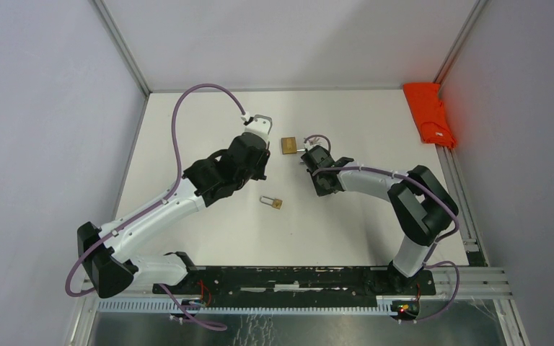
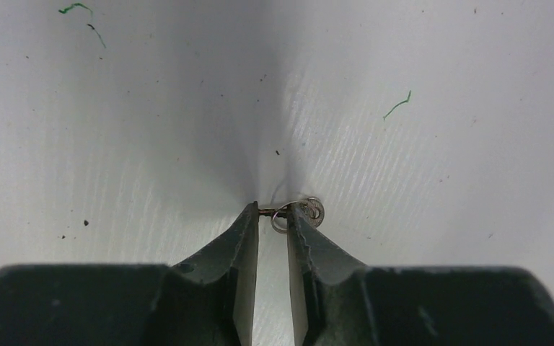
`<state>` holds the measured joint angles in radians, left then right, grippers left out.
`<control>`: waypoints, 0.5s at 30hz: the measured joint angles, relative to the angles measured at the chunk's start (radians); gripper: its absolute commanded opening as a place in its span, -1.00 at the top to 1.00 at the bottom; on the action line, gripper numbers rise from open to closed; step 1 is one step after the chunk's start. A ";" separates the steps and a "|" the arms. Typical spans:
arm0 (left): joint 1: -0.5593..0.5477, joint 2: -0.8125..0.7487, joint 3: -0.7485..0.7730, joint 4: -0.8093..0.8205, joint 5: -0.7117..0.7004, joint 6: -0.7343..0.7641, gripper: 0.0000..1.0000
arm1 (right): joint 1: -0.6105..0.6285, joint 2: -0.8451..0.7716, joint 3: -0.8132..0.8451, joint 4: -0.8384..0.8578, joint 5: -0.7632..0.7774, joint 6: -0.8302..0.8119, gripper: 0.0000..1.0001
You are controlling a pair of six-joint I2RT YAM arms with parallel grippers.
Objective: Unlock with the key
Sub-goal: Pick up the key from the center of the board.
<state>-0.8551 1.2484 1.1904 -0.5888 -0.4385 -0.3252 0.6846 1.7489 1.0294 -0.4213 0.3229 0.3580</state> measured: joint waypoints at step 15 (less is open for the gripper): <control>0.000 0.000 0.000 0.000 0.000 0.000 0.45 | -0.023 0.000 -0.011 0.031 -0.012 -0.001 0.98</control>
<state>-0.8551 1.2484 1.1904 -0.5884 -0.4385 -0.3252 0.6617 1.7485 1.0187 -0.3901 0.3111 0.3573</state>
